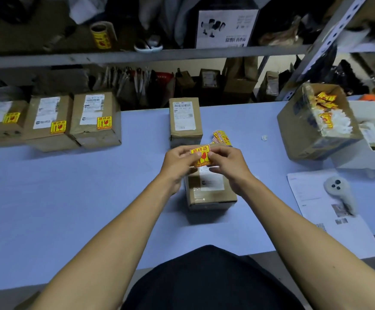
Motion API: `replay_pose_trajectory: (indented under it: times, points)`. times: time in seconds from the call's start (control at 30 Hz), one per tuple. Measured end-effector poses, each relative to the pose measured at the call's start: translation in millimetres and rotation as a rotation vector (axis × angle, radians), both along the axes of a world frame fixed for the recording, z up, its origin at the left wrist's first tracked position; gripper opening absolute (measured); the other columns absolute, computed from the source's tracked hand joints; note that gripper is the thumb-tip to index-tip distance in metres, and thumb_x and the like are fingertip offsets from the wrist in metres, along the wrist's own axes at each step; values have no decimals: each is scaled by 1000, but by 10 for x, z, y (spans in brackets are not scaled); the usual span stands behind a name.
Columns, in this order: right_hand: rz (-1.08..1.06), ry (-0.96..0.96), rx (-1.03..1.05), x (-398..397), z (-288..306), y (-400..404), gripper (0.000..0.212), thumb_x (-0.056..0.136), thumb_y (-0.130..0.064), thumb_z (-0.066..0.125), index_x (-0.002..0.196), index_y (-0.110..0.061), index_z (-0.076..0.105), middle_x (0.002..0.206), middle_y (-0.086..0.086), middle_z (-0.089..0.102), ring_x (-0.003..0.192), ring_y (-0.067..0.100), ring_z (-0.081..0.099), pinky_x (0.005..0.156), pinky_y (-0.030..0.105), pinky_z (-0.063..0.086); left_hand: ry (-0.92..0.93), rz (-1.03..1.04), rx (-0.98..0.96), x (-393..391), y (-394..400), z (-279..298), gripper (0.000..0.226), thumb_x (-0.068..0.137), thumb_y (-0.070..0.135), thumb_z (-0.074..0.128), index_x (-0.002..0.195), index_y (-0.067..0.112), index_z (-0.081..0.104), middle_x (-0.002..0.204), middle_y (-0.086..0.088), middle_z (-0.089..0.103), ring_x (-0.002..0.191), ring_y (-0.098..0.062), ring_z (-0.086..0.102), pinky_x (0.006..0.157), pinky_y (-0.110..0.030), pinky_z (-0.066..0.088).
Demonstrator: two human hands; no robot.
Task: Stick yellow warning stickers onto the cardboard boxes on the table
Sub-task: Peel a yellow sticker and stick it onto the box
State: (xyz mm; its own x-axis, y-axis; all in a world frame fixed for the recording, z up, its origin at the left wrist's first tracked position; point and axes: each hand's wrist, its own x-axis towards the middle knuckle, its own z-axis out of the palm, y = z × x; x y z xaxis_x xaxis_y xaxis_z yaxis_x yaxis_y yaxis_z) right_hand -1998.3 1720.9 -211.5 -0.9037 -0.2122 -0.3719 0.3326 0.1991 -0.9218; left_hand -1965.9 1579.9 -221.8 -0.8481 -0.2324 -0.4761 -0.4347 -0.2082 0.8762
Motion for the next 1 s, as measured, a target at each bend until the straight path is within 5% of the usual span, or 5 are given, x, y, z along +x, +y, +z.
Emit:
replay_pose_trajectory:
  times: [0.2, 0.33, 1.0]
  points:
    - [-5, -23, 7, -55, -15, 93, 15, 97, -8, 58, 95, -14, 71, 92, 1, 70, 83, 15, 67, 73, 28, 58, 17, 8, 22, -11, 98, 1, 15, 89, 4, 70, 99, 14, 68, 88, -3, 74, 76, -12, 70, 58, -19, 53]
    - [2, -62, -6, -153, 39, 196, 12, 97, -11, 58, 88, -11, 67, 77, 4, 68, 70, 15, 65, 68, 29, 57, 14, -44, 19, -33, 102, 34, 10, 92, 5, 65, 101, 7, 68, 86, -5, 72, 74, -15, 69, 62, -24, 53]
    - [264, -132, -144, -204, 126, 148, 14, 98, -16, 59, 86, -14, 66, 78, 2, 66, 75, 16, 65, 68, 31, 58, 81, 165, 123, -131, 88, 103, 19, 90, 2, 67, 110, 0, 64, 87, -8, 73, 73, -18, 71, 69, -28, 60]
